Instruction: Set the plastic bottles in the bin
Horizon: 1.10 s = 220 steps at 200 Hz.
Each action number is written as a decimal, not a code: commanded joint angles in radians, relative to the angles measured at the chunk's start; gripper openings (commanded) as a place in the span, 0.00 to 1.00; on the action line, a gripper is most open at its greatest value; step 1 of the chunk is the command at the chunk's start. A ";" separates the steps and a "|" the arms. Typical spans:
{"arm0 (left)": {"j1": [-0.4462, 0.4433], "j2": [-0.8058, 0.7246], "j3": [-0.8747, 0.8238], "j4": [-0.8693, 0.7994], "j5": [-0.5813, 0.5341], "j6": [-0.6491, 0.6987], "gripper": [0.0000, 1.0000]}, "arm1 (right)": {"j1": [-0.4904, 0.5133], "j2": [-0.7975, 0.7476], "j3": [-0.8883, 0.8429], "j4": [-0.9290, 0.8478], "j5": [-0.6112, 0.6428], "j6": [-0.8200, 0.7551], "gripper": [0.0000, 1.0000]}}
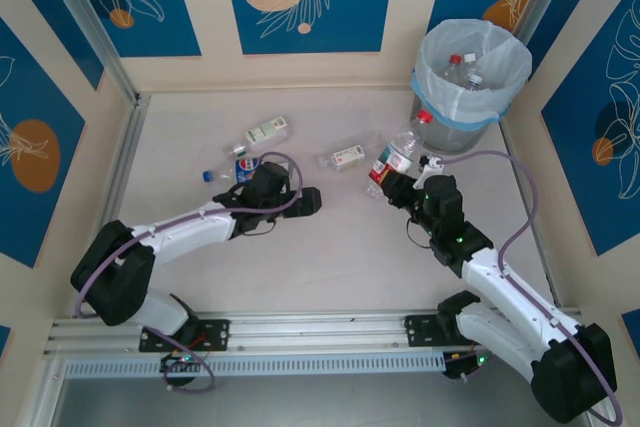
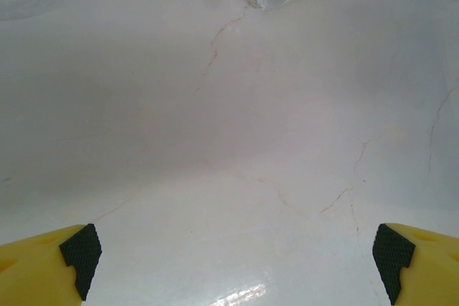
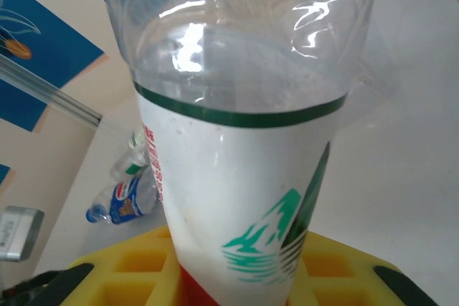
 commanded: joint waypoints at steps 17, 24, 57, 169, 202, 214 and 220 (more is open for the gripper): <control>0.009 0.001 0.049 -0.073 -0.065 -0.031 0.99 | -0.033 -0.007 0.108 0.155 -0.022 -0.071 0.27; 0.008 -0.002 0.058 -0.098 -0.085 -0.032 0.99 | -0.039 0.000 0.130 0.159 -0.028 -0.082 0.28; 0.012 -0.055 0.068 -0.163 -0.169 -0.033 0.99 | -0.077 0.038 0.227 0.149 -0.020 -0.137 0.27; 0.072 -0.146 0.103 -0.301 -0.217 0.006 0.99 | -0.368 0.200 0.457 0.159 -0.016 -0.209 0.27; 0.073 -0.171 0.069 -0.275 -0.212 -0.004 0.99 | -0.432 0.266 0.512 0.181 0.009 -0.255 0.27; 0.073 -0.182 0.055 -0.253 -0.201 -0.002 0.99 | -0.457 0.298 0.527 0.215 0.023 -0.262 0.27; 0.073 -0.187 0.048 -0.238 -0.193 0.000 0.99 | -0.469 0.317 0.537 0.232 0.027 -0.259 0.27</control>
